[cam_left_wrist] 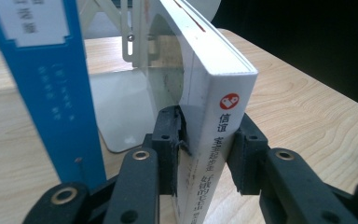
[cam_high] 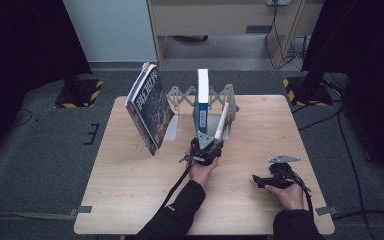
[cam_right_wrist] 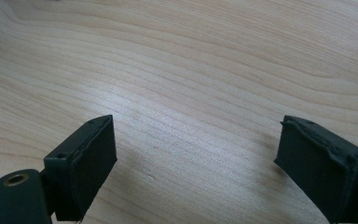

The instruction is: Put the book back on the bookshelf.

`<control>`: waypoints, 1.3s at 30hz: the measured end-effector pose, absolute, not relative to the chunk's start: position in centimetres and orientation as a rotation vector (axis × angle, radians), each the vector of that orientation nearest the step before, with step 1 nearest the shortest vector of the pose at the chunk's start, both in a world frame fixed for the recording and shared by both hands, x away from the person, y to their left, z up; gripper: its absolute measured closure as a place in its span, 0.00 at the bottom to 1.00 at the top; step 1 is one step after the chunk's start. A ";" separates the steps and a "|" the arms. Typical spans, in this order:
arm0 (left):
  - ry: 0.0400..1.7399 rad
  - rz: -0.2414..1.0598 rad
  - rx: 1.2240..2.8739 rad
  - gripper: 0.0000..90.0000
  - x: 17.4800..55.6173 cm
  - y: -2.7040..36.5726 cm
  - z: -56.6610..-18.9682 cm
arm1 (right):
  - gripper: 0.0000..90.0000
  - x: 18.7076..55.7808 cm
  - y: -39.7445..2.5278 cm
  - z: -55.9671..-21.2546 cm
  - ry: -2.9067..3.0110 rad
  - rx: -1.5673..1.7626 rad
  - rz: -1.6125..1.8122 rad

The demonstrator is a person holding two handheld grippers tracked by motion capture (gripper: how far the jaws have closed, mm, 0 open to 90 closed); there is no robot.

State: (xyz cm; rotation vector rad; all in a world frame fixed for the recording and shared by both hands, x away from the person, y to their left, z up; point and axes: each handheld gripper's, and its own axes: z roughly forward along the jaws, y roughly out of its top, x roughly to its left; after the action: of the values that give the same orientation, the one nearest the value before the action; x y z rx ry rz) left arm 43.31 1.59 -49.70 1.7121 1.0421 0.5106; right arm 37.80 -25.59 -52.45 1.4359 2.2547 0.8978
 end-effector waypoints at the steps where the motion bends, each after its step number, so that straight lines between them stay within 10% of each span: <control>1: 1.037 0.498 1.712 0.73 43.5 1.5 -49.7 | 0.13 37.8 -25.6 -52.5 2.255 1.438 0.895; 39: 0.942 0.497 1.823 0.67 47.3 -1.2 -48.4 | 0.13 37.8 -25.7 -52.4 2.251 1.444 0.907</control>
State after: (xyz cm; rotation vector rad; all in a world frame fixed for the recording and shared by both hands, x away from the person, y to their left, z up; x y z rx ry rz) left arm 47.32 -1.21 -48.45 1.8227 0.9424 0.4969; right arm 37.82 -25.67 -52.40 1.4444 2.2510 0.9070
